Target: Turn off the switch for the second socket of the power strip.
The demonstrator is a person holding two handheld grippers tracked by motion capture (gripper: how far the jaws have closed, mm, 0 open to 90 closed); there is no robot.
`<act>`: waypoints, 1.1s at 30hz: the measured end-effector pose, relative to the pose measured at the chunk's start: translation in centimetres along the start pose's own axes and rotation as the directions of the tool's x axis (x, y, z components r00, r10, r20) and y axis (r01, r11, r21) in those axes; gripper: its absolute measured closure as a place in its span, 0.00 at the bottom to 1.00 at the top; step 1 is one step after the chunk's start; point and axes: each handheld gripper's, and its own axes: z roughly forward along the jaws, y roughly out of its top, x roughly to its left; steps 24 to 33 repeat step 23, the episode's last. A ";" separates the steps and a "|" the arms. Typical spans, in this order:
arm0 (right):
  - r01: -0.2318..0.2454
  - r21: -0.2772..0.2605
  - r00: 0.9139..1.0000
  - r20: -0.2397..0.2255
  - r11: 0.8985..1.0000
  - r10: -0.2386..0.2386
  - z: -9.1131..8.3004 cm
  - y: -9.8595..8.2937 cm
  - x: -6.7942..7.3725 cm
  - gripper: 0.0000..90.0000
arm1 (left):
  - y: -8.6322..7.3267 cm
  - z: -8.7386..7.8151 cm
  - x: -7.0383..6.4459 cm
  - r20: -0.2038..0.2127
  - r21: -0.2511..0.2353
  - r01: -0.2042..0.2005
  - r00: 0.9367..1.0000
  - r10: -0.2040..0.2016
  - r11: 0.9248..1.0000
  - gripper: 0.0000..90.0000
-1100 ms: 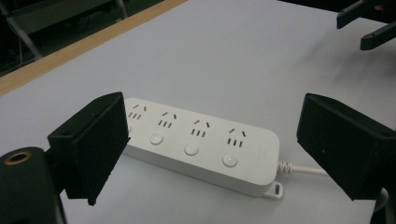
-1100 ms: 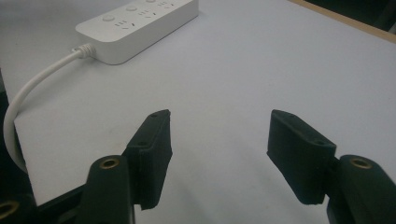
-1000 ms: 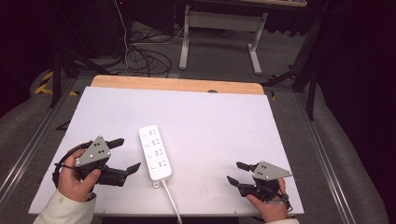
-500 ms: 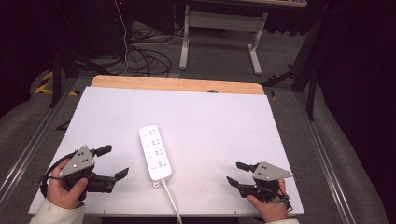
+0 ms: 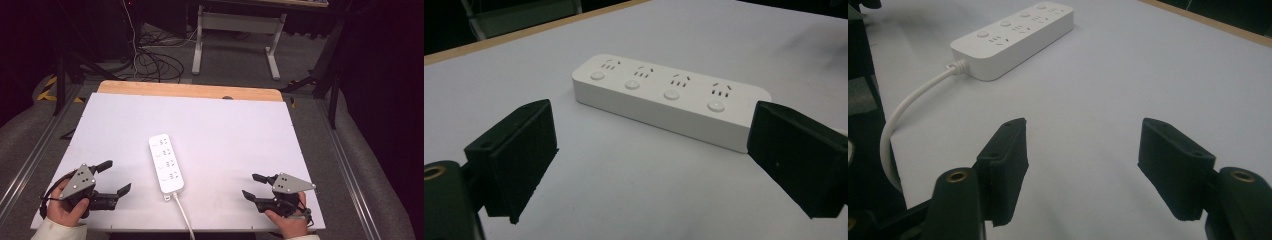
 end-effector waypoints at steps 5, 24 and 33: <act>-0.010 -0.015 1.000 -0.021 1.000 0.009 -0.1 0.0 0.0 0.38 | -0.5 0.0 0.0 0.004 0.014 -0.002 1.000 0.002 1.000 0.08; -0.029 -0.026 0.997 -0.066 0.999 0.028 0.4 -0.1 0.0 0.25 | -0.9 0.2 0.1 0.018 0.083 0.064 0.998 -0.066 0.995 0.10; -0.029 -0.026 0.997 -0.066 0.999 0.028 0.4 -0.1 0.0 0.25 | -0.9 0.2 0.1 0.018 0.083 0.064 0.998 -0.066 0.995 0.10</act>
